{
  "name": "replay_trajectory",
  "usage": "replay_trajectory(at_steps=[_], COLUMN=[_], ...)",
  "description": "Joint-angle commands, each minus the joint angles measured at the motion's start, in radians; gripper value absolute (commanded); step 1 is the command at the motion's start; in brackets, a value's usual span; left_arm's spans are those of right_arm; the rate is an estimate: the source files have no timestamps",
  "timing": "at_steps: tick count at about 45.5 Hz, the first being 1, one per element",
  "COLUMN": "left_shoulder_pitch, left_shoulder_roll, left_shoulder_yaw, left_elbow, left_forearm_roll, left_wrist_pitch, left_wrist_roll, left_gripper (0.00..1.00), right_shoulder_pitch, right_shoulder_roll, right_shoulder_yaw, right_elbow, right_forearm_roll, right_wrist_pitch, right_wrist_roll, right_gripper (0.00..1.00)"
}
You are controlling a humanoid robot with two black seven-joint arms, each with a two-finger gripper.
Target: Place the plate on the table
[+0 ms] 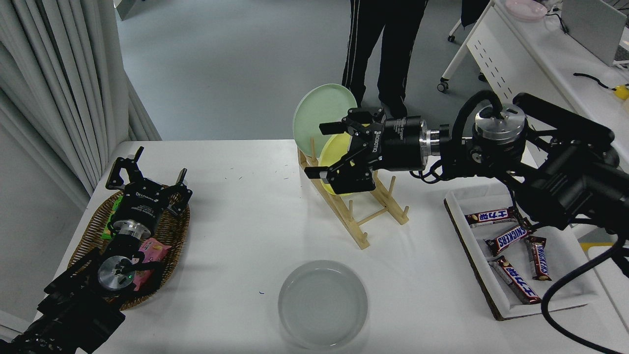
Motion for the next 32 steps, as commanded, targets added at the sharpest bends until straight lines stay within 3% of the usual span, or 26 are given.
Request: replay_trajectory(at_steps=[1, 13, 21, 32], left_shoulder_pitch=[0.000, 0.000, 0.000, 0.000], left_shoulder_roll=[0.000, 0.000, 0.000, 0.000], left_shoulder_yaw=[0.000, 0.000, 0.000, 0.000], left_elbow=[0.000, 0.000, 0.000, 0.000], left_forearm_roll=[0.000, 0.000, 0.000, 0.000], left_wrist_pitch=[0.000, 0.000, 0.000, 0.000], left_wrist_roll=[0.000, 0.000, 0.000, 0.000], left_gripper=[1.00, 1.00, 1.00, 1.00], right_shoulder_pitch=[0.039, -0.006, -0.072, -0.144], right_shoulder_roll=[-0.021, -0.034, -0.031, -0.027], right_shoulder_yaw=[0.039, 0.033, 0.037, 0.039], right_elbow=[-0.072, -0.177, -0.266, -0.428], right_forearm_roll=[-0.048, -0.069, -0.072, -0.187], right_wrist_pitch=[0.032, 0.122, 0.136, 0.276], right_wrist_roll=[0.107, 0.411, 0.466, 0.528], right_gripper=[1.00, 1.00, 1.00, 1.00])
